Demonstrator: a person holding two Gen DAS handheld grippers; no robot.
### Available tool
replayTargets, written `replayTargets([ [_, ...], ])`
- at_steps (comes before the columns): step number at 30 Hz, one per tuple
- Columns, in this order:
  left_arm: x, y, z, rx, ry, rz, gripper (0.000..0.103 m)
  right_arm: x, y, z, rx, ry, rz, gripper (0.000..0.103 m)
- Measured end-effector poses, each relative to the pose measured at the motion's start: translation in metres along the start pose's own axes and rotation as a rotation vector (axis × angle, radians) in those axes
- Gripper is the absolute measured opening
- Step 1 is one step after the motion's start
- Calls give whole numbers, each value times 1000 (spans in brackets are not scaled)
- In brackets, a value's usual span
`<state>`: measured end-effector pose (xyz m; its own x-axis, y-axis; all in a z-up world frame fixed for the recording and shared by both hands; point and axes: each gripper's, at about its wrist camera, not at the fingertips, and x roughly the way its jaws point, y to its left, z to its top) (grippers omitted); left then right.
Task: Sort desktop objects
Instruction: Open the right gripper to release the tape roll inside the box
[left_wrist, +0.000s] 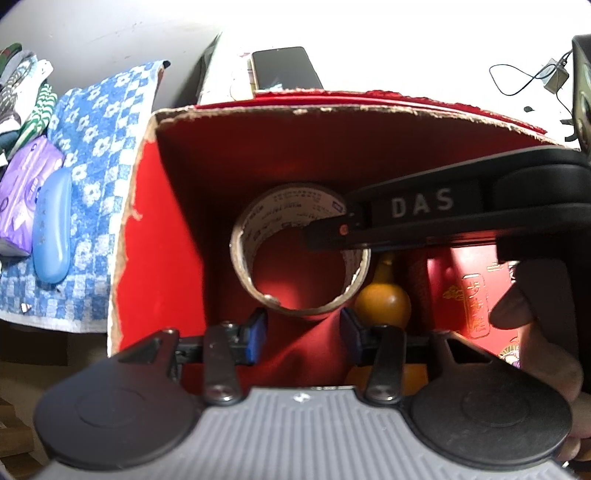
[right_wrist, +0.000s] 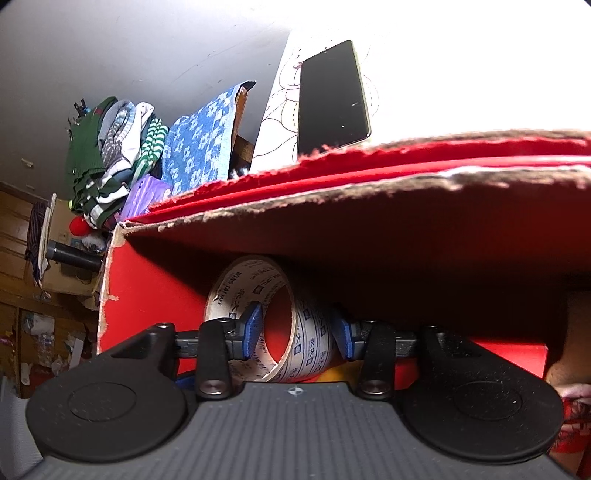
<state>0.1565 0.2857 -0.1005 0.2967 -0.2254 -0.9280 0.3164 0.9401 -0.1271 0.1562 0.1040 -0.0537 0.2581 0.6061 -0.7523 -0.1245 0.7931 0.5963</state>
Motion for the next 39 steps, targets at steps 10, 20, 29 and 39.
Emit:
replayTargets([
  [10, 0, 2, 1, 22, 9, -17, 54, -23, 4, -9, -6, -42, -58, 45],
  [20, -7, -7, 2, 57, 24, -24, 66, -52, 17, -25, -93, -187, -255, 44],
  [29, -21, -15, -3, 77, -2, -27, 71, -55, 14, -37, -107, -195, -273, 44],
  [39, -30, -17, -18, 77, -32, -21, 73, -62, 19, -52, -103, -203, -292, 44],
])
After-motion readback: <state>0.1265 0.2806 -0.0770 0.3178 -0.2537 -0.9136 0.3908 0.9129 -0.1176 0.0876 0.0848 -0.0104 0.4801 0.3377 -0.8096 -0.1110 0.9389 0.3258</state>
